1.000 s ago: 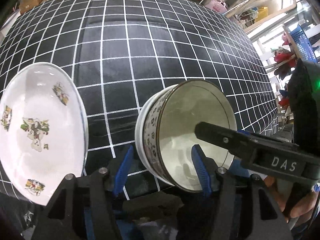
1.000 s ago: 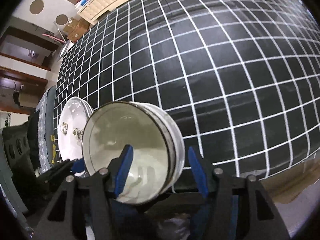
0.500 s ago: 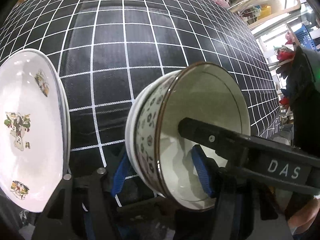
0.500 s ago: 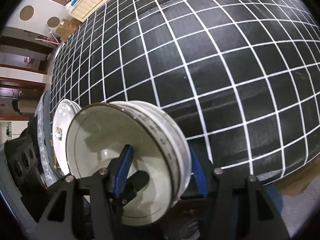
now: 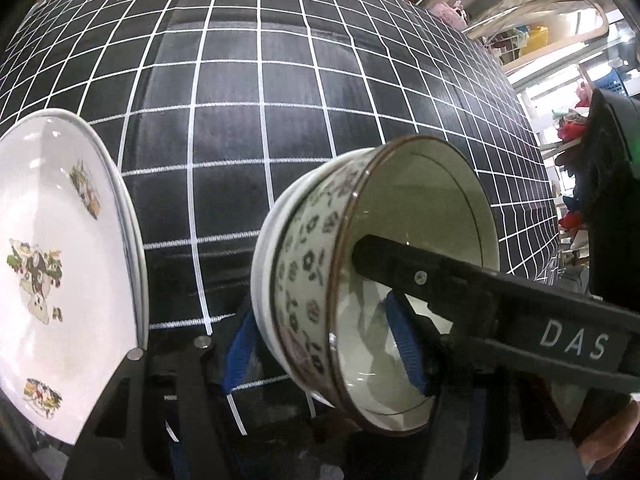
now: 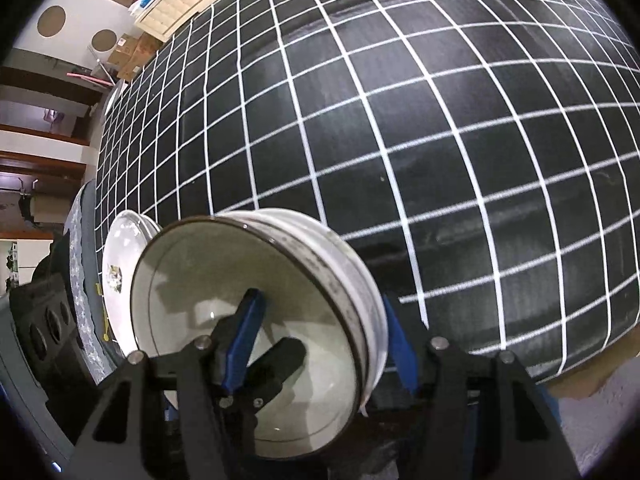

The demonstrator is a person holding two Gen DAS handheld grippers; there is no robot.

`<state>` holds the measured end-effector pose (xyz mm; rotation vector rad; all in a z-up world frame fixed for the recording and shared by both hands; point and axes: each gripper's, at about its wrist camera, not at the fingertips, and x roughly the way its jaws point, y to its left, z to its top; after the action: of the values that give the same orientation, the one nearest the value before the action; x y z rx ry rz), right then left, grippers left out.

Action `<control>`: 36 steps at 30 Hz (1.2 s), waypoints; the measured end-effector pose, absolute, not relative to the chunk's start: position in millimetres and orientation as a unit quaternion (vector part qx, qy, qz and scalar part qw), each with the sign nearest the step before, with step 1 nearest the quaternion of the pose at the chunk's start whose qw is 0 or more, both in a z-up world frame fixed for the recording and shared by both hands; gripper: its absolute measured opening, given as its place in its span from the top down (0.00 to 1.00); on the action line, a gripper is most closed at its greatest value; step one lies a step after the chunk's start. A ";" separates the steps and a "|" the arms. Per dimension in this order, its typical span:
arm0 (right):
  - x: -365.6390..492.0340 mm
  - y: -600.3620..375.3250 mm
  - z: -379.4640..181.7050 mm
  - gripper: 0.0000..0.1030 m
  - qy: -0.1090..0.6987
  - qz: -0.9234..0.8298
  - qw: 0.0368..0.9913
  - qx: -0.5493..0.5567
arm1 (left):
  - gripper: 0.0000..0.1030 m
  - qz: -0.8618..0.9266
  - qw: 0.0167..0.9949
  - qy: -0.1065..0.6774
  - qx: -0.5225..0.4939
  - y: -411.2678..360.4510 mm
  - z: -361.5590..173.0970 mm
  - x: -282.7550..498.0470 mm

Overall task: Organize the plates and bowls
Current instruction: 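Lift the nested bowl stack with both grippers and carry it over the plates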

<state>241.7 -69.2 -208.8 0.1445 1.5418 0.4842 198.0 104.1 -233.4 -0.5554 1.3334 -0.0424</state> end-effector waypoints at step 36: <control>224.3 29.9 -138.6 0.36 0.645 0.267 0.716 -0.005 | 0.38 0.067 0.780 0.569 -0.250 179.0 -160.8 172.3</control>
<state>224.3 29.9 -138.6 -0.0115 1.4291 0.5918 172.3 179.0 -160.8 -0.5406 1.2297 0.1450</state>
